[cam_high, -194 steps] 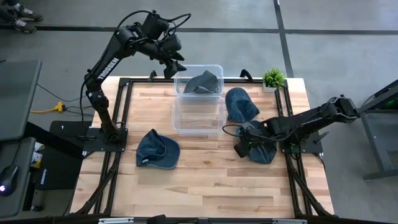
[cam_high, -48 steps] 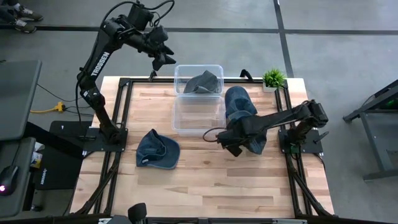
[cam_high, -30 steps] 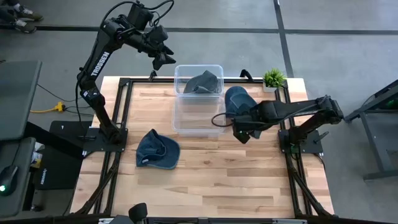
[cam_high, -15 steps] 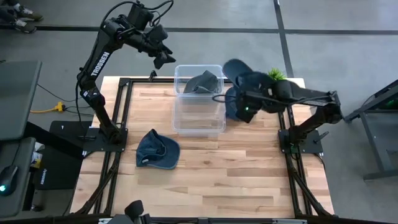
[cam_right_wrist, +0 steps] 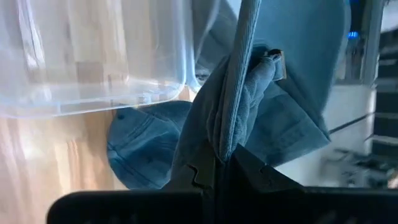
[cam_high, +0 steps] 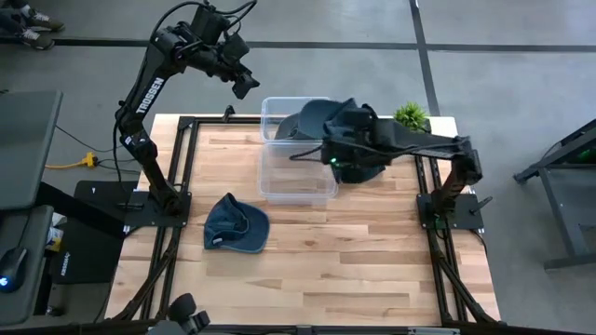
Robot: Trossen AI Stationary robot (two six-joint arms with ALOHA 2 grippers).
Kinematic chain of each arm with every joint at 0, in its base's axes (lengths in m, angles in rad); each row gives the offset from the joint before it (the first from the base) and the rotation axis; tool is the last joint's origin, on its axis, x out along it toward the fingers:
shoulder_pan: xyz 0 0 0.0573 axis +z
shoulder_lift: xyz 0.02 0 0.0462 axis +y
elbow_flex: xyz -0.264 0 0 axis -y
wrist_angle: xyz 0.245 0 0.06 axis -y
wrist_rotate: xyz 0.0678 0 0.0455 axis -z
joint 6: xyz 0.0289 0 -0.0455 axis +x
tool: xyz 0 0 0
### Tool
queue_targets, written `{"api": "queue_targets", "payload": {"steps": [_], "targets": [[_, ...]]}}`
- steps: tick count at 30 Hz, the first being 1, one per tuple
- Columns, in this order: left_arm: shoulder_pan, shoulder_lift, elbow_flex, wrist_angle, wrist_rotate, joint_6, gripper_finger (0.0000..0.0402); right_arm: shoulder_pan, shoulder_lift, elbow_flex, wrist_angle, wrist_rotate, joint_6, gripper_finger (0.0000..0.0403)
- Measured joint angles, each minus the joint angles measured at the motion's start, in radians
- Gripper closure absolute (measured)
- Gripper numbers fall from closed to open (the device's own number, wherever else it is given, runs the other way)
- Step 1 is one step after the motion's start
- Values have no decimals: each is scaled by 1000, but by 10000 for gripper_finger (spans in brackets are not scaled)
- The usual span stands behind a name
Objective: Pick & Place hat
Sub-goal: Put the bottom right dark blue cap into the bottom transparent bin
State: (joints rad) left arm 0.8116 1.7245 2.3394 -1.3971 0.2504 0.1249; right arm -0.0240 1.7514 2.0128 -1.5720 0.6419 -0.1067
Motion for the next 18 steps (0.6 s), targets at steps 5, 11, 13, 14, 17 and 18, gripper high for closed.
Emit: {"api": "queue_targets", "payload": {"steps": [5, 11, 13, 14, 17, 18], "targets": [[24, -26, 0, -40, -4, 3, 165, 22, 69, 25, 1, 42, -95, 390], [26, -72, 1, -75, -8, 28, 165, 38, 123, 87, 1, 43, -140, 390], [25, -87, 0, -74, -7, 27, 165, 38, 137, 99, 1, 32, -146, 390], [26, -100, 0, -73, -9, 27, 165, 38, 144, 101, 1, 23, -146, 390], [28, -140, 0, -72, -22, 24, 165, 38, 167, 102, 1, -11, -141, 390], [27, -151, 1, -73, -26, 24, 165, 38, 176, 102, 1, -23, -138, 390]]}}
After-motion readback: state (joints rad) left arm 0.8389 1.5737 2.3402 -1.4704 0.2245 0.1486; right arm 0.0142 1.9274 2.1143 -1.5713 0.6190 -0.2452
